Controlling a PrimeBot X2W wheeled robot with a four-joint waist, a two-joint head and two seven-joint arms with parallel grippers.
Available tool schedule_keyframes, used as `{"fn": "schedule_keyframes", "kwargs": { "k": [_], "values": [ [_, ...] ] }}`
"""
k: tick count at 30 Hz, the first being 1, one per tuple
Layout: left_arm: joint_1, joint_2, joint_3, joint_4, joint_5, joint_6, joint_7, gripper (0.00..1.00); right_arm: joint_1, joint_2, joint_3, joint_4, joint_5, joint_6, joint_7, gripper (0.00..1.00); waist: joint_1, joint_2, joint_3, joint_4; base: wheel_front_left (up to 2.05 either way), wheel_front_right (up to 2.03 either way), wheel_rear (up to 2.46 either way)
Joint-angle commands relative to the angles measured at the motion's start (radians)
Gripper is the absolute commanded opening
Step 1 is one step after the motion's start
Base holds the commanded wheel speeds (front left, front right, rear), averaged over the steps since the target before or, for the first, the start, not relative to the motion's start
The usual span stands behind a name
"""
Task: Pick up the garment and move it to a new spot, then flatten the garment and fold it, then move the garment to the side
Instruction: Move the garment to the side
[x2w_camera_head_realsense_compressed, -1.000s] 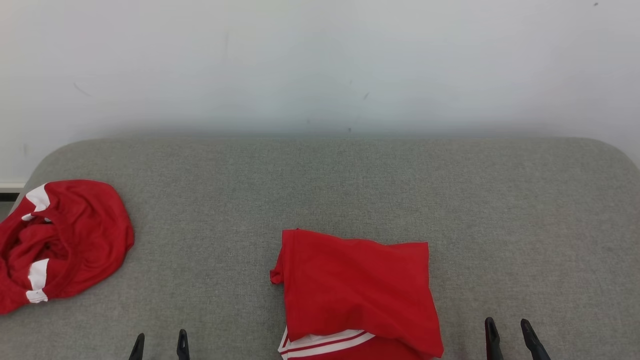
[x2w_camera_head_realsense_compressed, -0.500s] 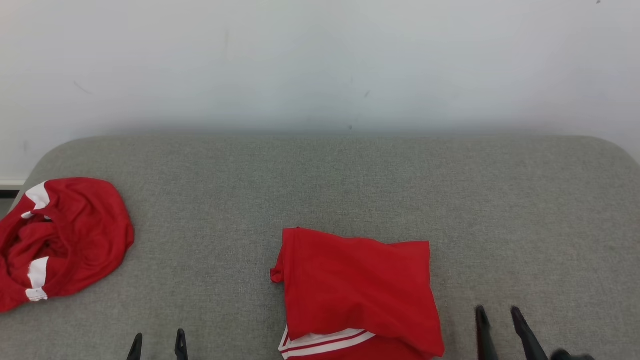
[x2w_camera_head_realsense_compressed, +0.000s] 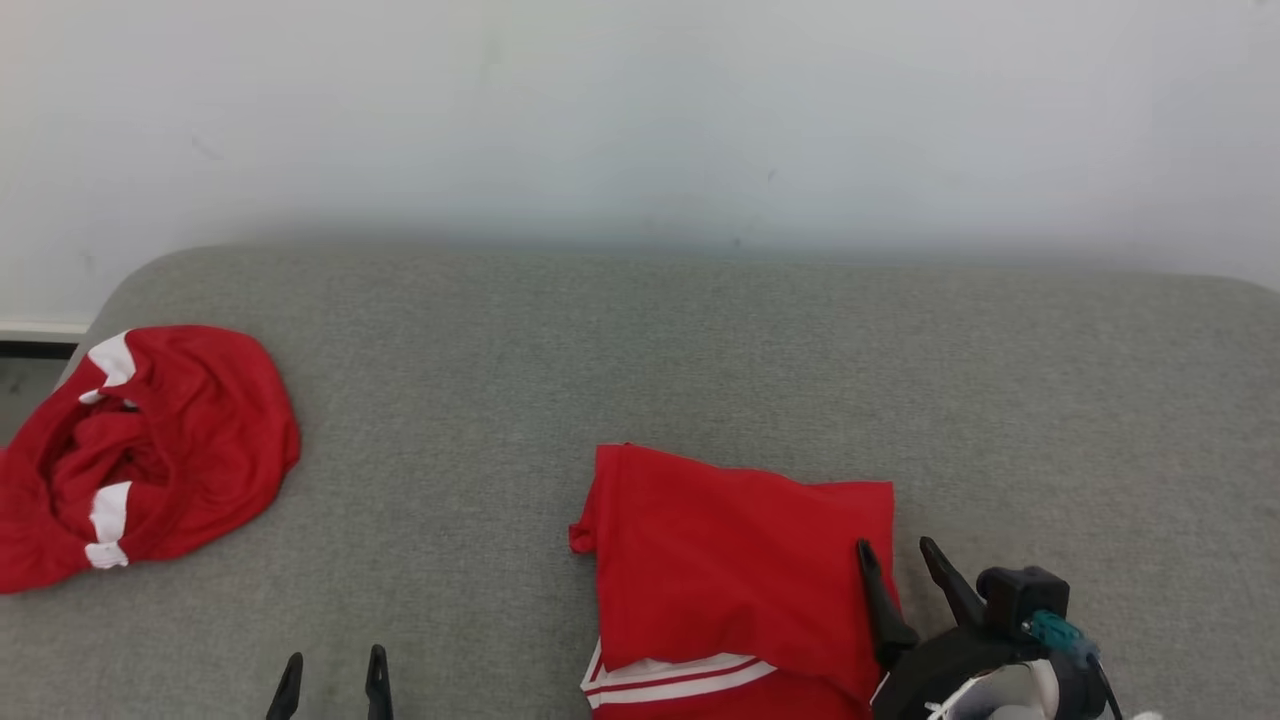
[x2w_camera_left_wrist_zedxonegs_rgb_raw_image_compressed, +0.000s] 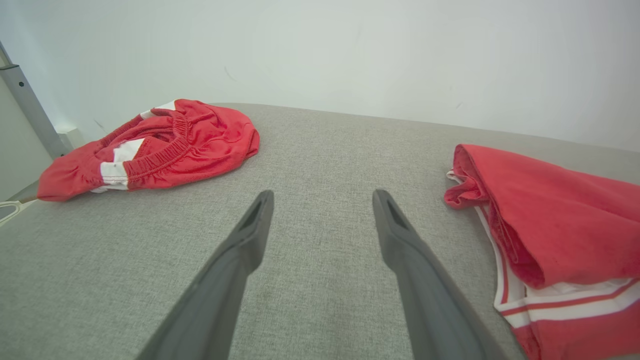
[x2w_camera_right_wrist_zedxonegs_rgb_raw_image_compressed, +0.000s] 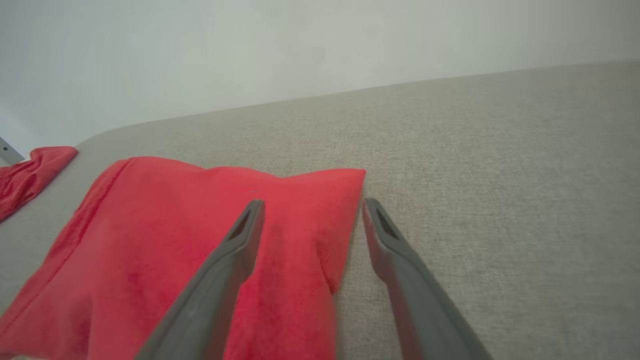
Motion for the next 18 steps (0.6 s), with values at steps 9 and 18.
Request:
{"fn": "schedule_keyframes", "kwargs": {
  "k": [9, 18],
  "values": [
    [-0.013, 0.0, -0.021, 0.001, -0.018, 0.006, -0.002, 1.0, -0.142, -0.001, 0.028, 0.332, 0.095, -0.002, -0.001, 1.0, -0.0001, 0.0, 0.025, 0.054, 0.0, 0.0, 0.0],
    [-0.019, 0.0, -0.022, 0.006, -0.02, 0.008, -0.002, 1.0, -0.184, 0.001, 0.165, 0.429, 0.229, -0.002, 0.004, 0.0, -0.0001, 0.0, 0.027, 0.043, 0.0, 0.0, 0.0]
  ]
}}
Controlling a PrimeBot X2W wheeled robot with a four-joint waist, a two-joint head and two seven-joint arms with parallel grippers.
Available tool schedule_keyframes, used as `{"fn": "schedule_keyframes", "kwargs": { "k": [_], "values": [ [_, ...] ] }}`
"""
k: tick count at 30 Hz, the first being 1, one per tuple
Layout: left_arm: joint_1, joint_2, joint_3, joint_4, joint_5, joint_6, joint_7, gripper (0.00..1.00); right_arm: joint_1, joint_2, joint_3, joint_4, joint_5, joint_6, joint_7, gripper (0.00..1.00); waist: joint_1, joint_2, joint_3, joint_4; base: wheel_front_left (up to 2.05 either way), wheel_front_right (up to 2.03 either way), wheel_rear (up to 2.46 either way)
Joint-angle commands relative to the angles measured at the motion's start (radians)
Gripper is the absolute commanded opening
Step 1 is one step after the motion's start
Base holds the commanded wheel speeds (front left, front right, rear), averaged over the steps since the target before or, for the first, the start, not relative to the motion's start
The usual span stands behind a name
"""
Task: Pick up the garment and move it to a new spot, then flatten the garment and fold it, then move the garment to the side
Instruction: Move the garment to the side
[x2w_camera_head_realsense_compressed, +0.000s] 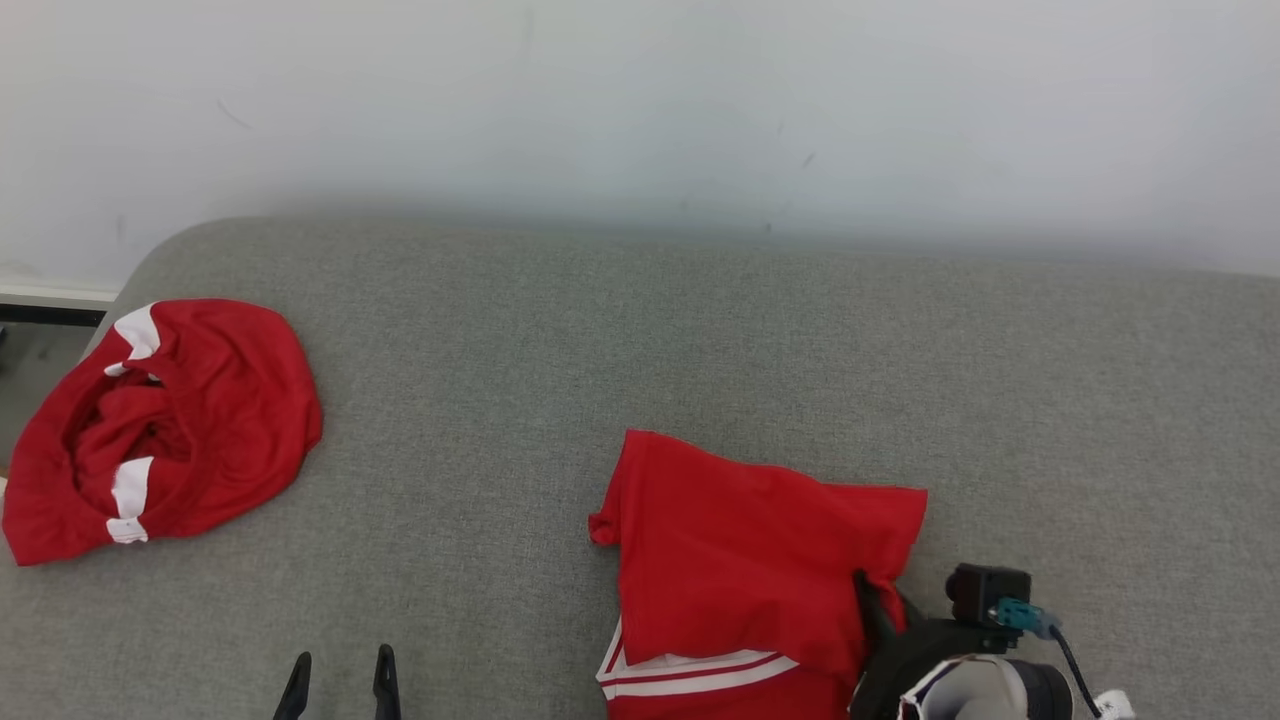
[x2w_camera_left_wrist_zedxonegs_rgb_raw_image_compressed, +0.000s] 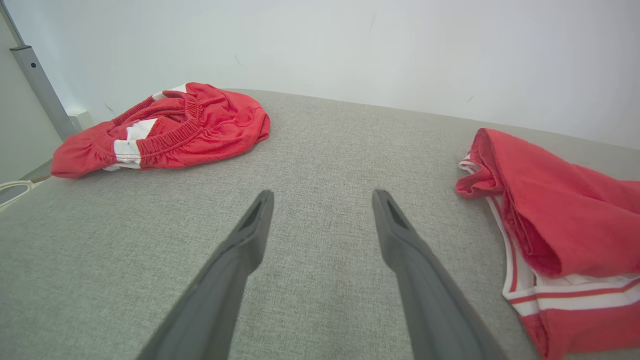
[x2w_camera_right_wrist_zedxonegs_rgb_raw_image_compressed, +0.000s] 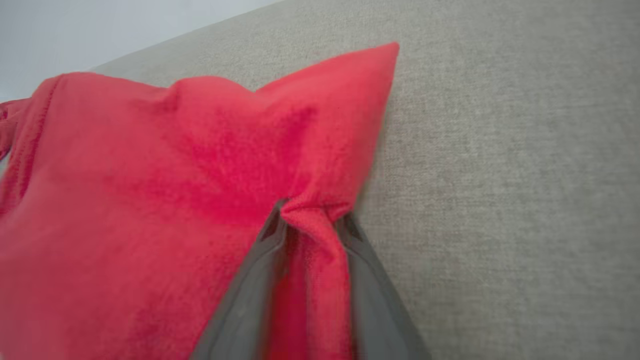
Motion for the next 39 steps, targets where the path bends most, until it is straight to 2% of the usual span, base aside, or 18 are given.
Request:
{"fn": "schedule_keyframes", "kwargs": {
  "k": [1, 9, 17, 24, 33, 39],
  "values": [
    [-0.017, 0.0, 0.001, 0.001, -0.002, 0.006, -0.002, 1.0, -0.008, 0.002, 0.002, 0.012, -0.009, -0.002, 0.009, 0.0, 0.0, 0.0, -0.001, -0.005, 0.0, 0.0, 0.0],
    [-0.025, 0.0, 0.004, -0.017, -0.012, 0.001, -0.002, 1.0, -0.074, -0.061, -0.03, -0.039, -0.11, -0.002, 0.004, 0.0, 0.0, 0.0, 0.022, -0.047, 0.0, 0.0, 0.0],
    [-0.054, 0.0, 0.021, -0.03, 0.002, -0.013, -0.002, 1.0, -0.211, -0.212, 0.007, -0.078, -0.198, -0.002, 0.004, 0.0, 0.0, 0.0, 0.092, -0.131, 0.0, 0.0, 0.0],
    [-0.115, 0.0, 0.047, -0.051, 0.032, -0.035, -0.002, 1.0, -0.353, -0.353, 0.088, -0.039, -0.224, -0.002, 0.004, 0.0, 0.0, 0.0, 0.177, -0.177, 0.0, 0.0, 0.0],
    [-0.168, 0.0, 0.078, -0.083, 0.071, -0.064, -0.002, 1.0, -0.516, -0.508, 0.186, 0.036, -0.219, -0.002, 0.034, 0.0, 0.0, 0.0, 0.255, -0.195, 0.0, 0.0, 0.0],
    [-0.184, 0.0, 0.09, -0.098, 0.077, -0.074, -0.002, 1.0, -0.58, -0.576, 0.204, 0.085, -0.224, -0.002, 0.047, 0.0, 0.0, 0.0, 0.282, -0.19, 0.0, 0.0, 0.0]
  ]
}}
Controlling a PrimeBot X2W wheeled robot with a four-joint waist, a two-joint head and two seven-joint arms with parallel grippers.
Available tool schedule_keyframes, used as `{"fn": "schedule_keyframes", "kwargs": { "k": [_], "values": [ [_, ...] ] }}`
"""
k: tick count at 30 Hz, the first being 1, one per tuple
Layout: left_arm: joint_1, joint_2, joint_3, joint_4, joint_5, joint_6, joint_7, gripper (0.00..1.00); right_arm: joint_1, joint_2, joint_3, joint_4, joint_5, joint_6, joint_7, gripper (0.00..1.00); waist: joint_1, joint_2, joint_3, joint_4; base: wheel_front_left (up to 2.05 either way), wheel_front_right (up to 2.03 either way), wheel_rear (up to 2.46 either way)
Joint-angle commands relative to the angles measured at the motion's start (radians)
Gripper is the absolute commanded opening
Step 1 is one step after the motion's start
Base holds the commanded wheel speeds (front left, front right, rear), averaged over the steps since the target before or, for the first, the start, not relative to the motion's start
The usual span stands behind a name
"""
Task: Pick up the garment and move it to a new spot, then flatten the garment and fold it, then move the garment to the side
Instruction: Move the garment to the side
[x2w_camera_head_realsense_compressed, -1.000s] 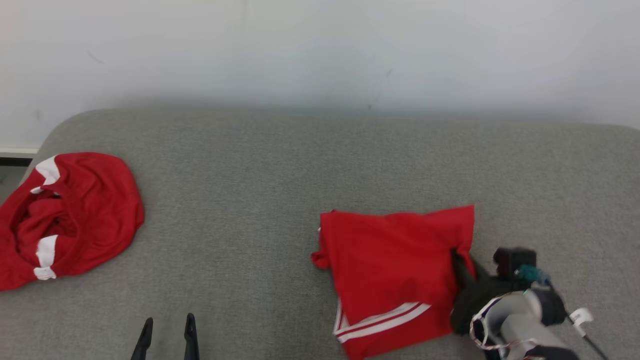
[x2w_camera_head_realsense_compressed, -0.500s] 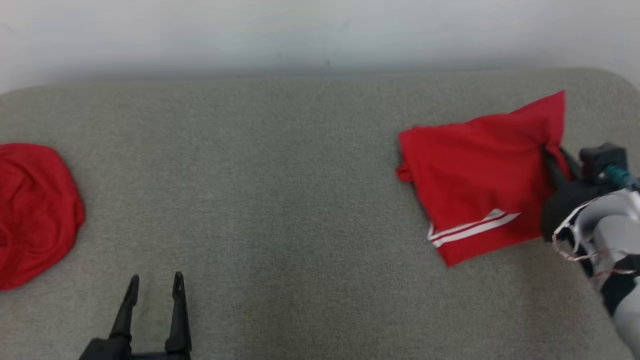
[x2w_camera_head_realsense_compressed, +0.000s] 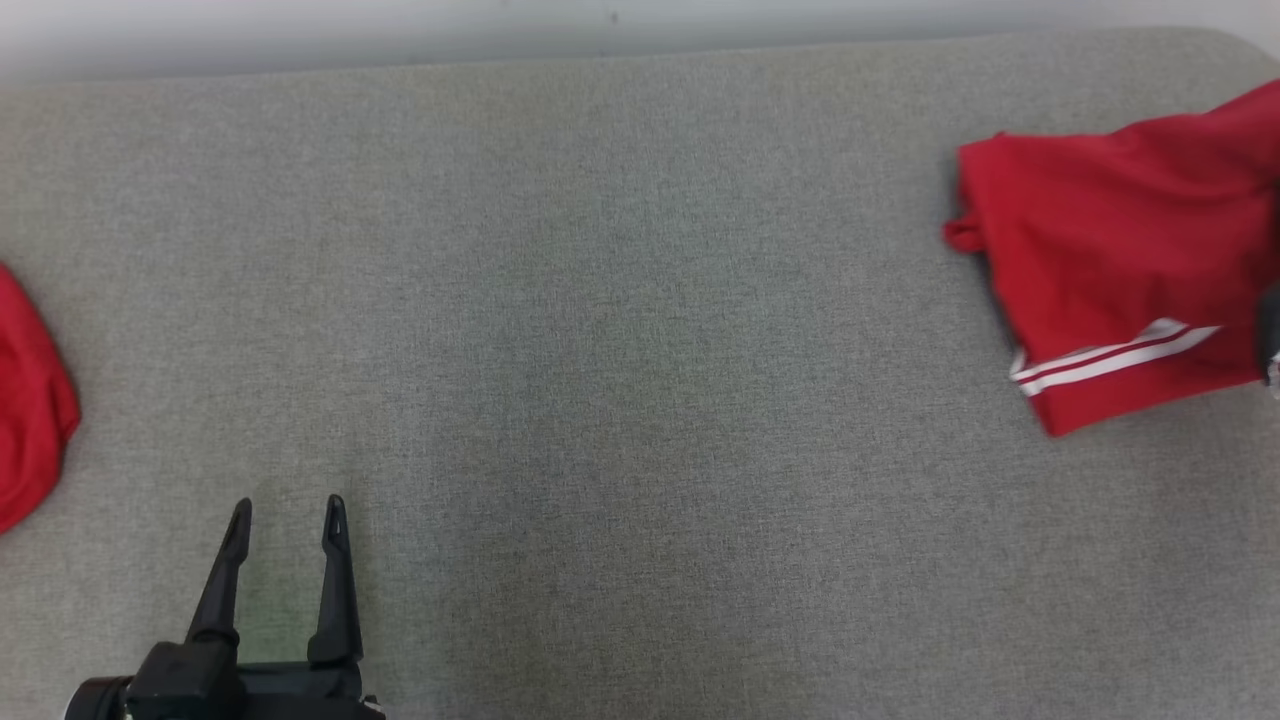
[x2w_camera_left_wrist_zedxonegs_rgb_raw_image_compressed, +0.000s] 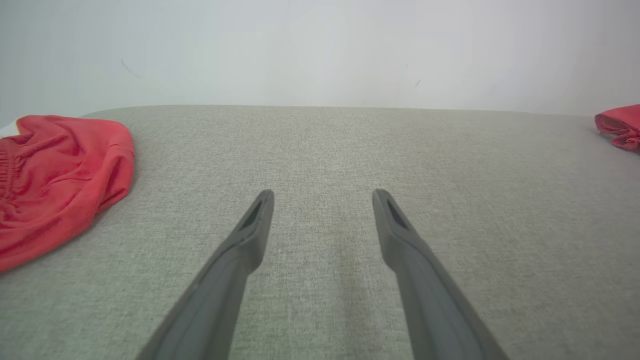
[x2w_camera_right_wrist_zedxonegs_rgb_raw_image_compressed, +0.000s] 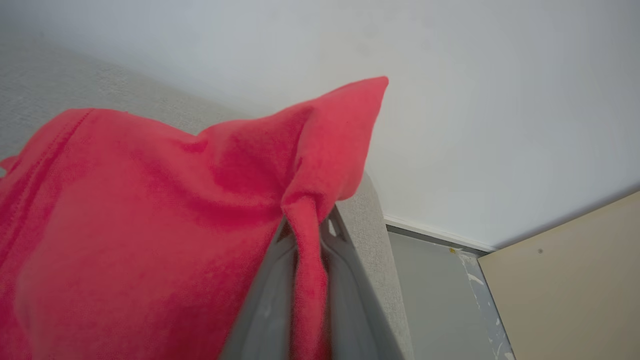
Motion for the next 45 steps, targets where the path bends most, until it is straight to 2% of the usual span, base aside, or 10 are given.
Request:
{"fn": "schedule_keyframes", "kwargs": {
  "k": [1, 12, 13, 14, 15, 20, 27, 34, 39, 45],
  "values": [
    [-0.018, 0.0, 0.002, -0.008, 0.005, -0.004, -0.002, 1.0, -0.019, -0.023, 0.0, 0.01, 0.002, -0.002, -0.004, 0.0, -0.0003, -0.0002, 0.01, 0.002, 0.0, 0.0, 0.0],
    [-0.014, 0.0, 0.015, -0.017, 0.004, -0.007, -0.002, 1.0, -0.069, -0.048, 0.032, 0.041, -0.004, -0.002, -0.01, 0.0, -0.0003, -0.0002, 0.026, 0.009, 0.0, 0.0, 0.0],
    [-0.014, 0.0, 0.015, -0.017, 0.004, -0.007, -0.002, 1.0, -0.073, -0.047, 0.032, 0.044, -0.003, -0.002, -0.01, 0.14, -0.0003, -0.0002, 0.026, 0.01, 0.0, 0.0, 0.0],
    [-0.015, 0.0, 0.015, -0.017, 0.004, -0.008, -0.002, 1.0, -0.074, -0.05, 0.033, 0.047, -0.003, -0.002, -0.011, 0.78, -0.0003, -0.0002, 0.028, 0.011, 0.0, 0.0, 0.0],
    [-0.017, 0.0, 0.016, -0.016, 0.004, -0.008, -0.002, 1.0, -0.073, -0.053, 0.032, 0.052, -0.001, -0.002, -0.007, 1.0, -0.0003, -0.0002, 0.028, 0.012, 0.0, 0.0, 0.0],
    [-0.023, 0.0, 0.018, -0.014, 0.001, -0.008, -0.002, 1.0, -0.079, -0.062, 0.018, 0.072, 0.0, -0.002, -0.012, 1.0, -0.0003, -0.0002, 0.026, 0.014, 0.0, 0.0, 0.0],
    [0.016, 0.0, 0.018, 0.003, -0.021, 0.005, -0.002, 1.0, -0.039, -0.033, -0.084, 0.056, 0.07, -0.002, -0.044, 1.0, -0.0003, -0.0002, -0.038, 0.008, 0.0, 0.0, 0.0],
    [0.061, 0.0, 0.002, 0.016, -0.048, 0.028, -0.002, 1.0, 0.163, 0.014, -0.299, -0.218, 0.126, -0.002, -0.045, 1.0, -0.0003, -0.0002, -0.129, 0.008, 0.0, 0.0, 0.0],
    [0.089, 0.0, -0.014, 0.023, -0.058, 0.041, -0.002, 1.0, 0.423, 0.121, -0.468, -0.443, 0.077, -0.002, -0.045, 1.0, -0.0003, -0.0002, -0.18, 0.026, 0.0, 0.0, 0.0],
    [0.12, 0.0, -0.023, 0.031, -0.048, 0.043, -0.002, 1.0, 0.72, 0.297, -0.582, -0.691, 0.001, -0.002, -0.046, 1.0, -0.0003, -0.0002, -0.229, 0.062, 0.0, 0.0, 0.0]
  ]
}}
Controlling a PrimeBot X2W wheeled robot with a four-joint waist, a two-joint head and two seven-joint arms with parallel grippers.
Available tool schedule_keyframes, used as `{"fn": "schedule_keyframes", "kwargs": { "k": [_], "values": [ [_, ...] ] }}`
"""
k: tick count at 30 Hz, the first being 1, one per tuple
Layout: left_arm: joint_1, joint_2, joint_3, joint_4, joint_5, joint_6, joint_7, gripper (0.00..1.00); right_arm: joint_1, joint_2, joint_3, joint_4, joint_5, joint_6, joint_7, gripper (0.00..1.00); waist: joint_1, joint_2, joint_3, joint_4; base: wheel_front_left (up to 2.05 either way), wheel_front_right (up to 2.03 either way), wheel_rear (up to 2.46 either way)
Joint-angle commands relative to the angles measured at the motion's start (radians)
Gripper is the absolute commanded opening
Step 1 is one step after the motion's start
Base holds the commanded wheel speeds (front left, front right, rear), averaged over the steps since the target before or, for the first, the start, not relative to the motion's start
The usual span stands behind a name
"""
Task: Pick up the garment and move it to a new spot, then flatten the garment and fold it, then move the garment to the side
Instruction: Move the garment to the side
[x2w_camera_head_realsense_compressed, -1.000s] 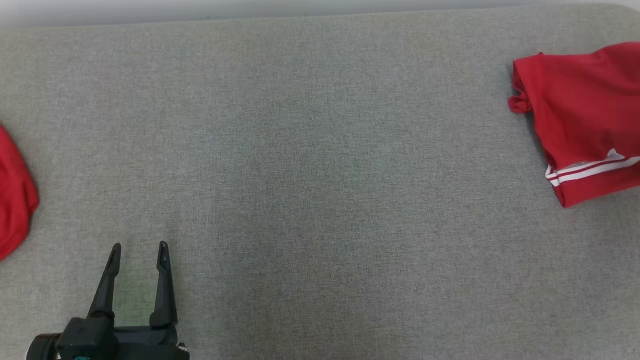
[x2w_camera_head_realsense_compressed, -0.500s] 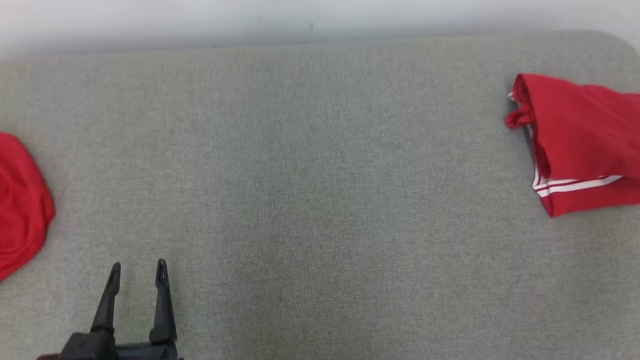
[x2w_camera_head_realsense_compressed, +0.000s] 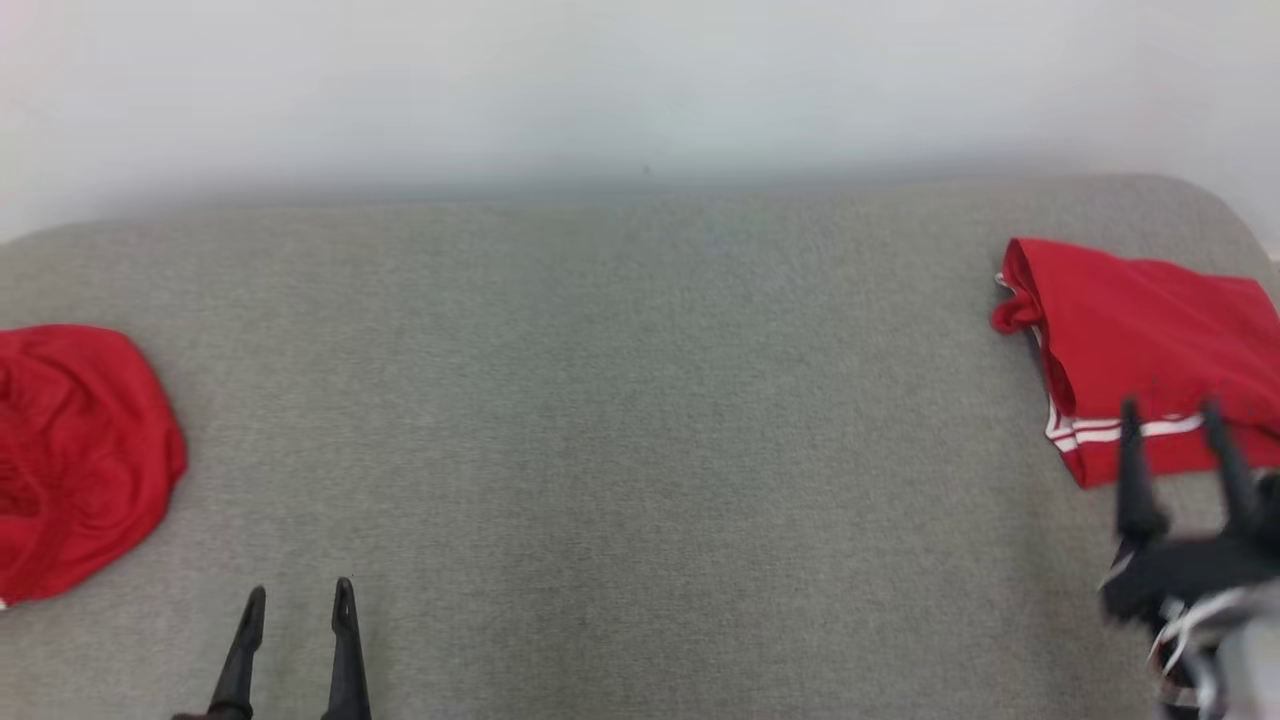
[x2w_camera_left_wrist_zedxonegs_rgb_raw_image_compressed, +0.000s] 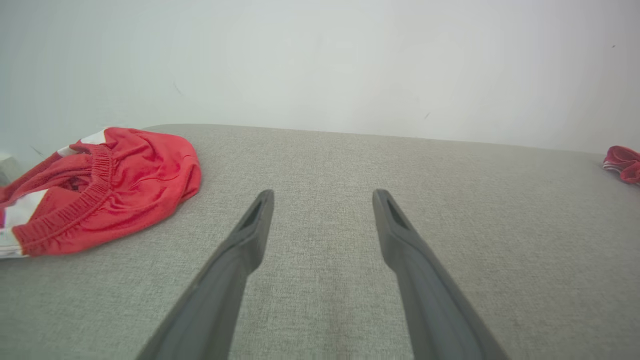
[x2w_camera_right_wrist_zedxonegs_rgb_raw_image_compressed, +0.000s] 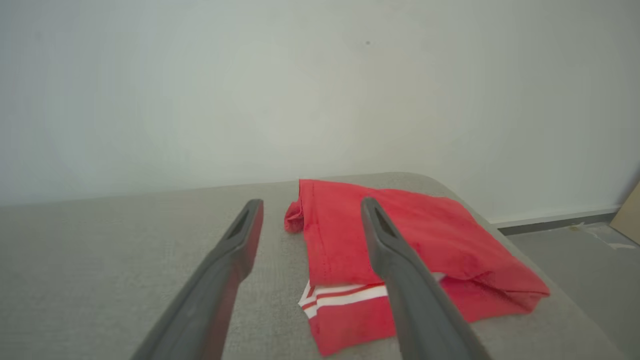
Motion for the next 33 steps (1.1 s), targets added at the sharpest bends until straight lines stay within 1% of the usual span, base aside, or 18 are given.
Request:
{"fn": "schedule_keyframes", "kwargs": {
  "k": [1, 4, 8, 14, 17, 22, 33],
  "values": [
    [0.023, 0.0, 0.002, 0.003, 0.011, 0.001, -0.002, 1.0, 0.07, 0.039, -0.012, -0.057, -0.033, -0.002, -0.002, 1.0, 0.0002, 0.0001, -0.038, 0.034, 0.0, 0.0, 0.0],
    [0.036, 0.0, 0.001, 0.007, 0.015, -0.001, -0.002, 1.0, 0.178, 0.118, -0.032, -0.141, -0.06, -0.002, -0.002, 1.0, 0.0002, 0.0001, -0.06, 0.049, 0.0, 0.0, 0.0],
    [0.045, 0.0, 0.003, 0.007, 0.025, -0.005, -0.002, 1.0, 0.287, 0.2, -0.03, -0.241, -0.096, -0.002, -0.002, 1.0, 0.0002, 0.0001, -0.081, 0.064, 0.0, 0.0, 0.0],
    [0.058, 0.0, 0.005, 0.01, 0.027, -0.002, -0.002, 1.0, 0.395, 0.256, -0.002, -0.33, -0.144, -0.002, -0.002, 1.0, 0.0002, 0.0001, -0.097, 0.076, 0.0, 0.0, 0.0],
    [0.058, 0.0, -0.001, 0.008, 0.031, 0.001, -0.002, 1.0, 0.438, 0.275, 0.005, -0.353, -0.161, -0.002, -0.002, 1.0, 0.0002, 0.0001, -0.103, 0.078, 0.0, 0.0, 0.0],
    [0.077, 0.0, -0.016, 0.01, 0.044, 0.004, -0.002, 1.0, 0.462, 0.279, 0.058, -0.362, -0.188, -0.002, -0.002, 1.0, 0.0002, 0.0001, -0.107, 0.069, 0.0, 0.0, 0.0],
    [0.086, 0.0, -0.028, 0.012, 0.031, 0.018, -0.002, 1.0, 0.469, 0.28, 0.072, -0.388, -0.163, -0.002, -0.002, 1.0, 0.0002, 0.0001, -0.118, 0.065, 0.0, 0.0, 0.0]
  ]
}}
